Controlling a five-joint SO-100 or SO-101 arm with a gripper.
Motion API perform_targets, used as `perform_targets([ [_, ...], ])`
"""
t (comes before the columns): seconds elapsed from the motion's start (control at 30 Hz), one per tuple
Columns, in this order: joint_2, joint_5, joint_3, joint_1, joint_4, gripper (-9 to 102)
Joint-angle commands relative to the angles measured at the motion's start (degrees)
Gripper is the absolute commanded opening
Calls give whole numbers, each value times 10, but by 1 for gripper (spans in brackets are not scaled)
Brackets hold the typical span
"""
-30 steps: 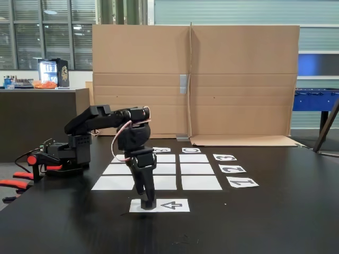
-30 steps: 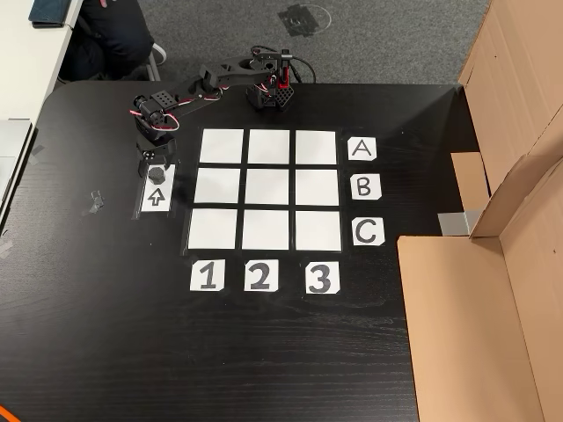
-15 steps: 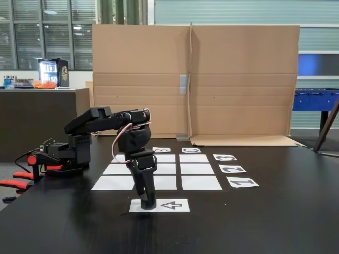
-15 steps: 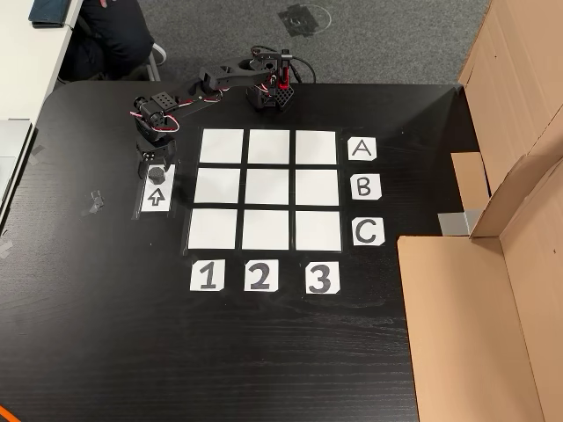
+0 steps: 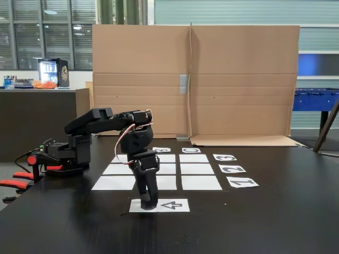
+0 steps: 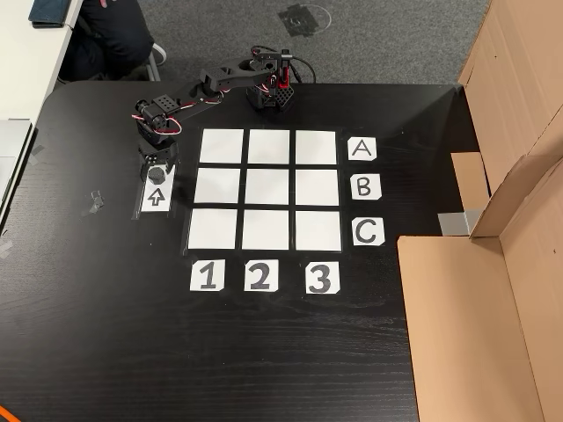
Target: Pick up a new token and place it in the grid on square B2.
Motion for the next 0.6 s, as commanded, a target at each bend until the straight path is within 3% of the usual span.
perform_targets([
  [0.0, 4, -2, -21, -6, 3, 26],
  [0.57, -3, -2, -30, -6, 3, 17],
])
